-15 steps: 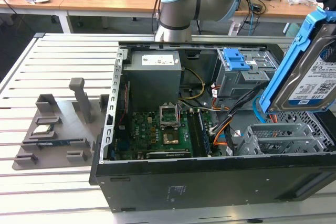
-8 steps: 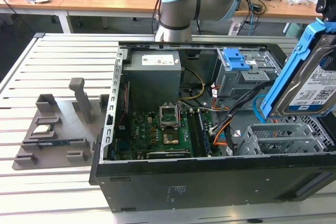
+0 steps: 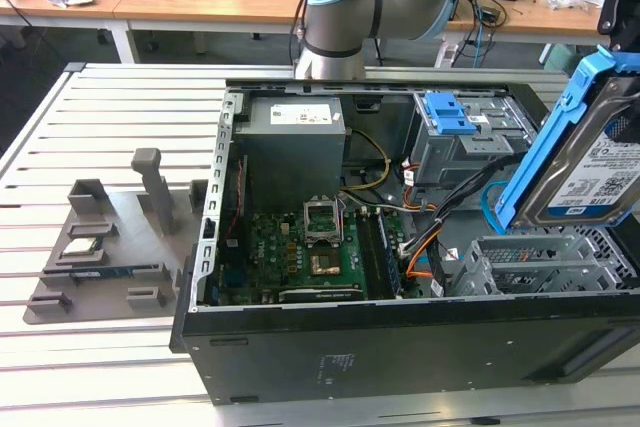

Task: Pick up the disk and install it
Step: 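Pick up the disk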

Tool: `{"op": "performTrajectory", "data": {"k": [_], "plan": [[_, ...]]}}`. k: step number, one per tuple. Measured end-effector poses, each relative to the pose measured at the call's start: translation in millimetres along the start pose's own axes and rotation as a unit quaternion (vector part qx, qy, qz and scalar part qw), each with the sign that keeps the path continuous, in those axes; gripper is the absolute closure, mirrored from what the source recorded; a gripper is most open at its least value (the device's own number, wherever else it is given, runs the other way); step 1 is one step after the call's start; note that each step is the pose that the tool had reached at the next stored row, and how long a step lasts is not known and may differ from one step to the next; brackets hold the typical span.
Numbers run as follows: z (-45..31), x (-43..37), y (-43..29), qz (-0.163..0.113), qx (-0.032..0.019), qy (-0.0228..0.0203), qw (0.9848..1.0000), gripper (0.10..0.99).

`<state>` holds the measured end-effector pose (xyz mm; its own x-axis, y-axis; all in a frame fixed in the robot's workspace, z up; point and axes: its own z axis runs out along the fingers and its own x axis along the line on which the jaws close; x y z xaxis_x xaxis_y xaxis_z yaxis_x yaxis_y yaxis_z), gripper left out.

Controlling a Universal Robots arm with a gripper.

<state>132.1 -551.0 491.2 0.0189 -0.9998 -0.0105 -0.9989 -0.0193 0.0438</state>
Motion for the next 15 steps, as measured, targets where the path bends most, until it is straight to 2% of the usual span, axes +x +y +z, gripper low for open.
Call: {"op": "performTrajectory", "data": {"k": [15], "plan": [[10.4,0.1,-0.7,0.000,0.0000,0.0001,1.0000,0.722]]}}
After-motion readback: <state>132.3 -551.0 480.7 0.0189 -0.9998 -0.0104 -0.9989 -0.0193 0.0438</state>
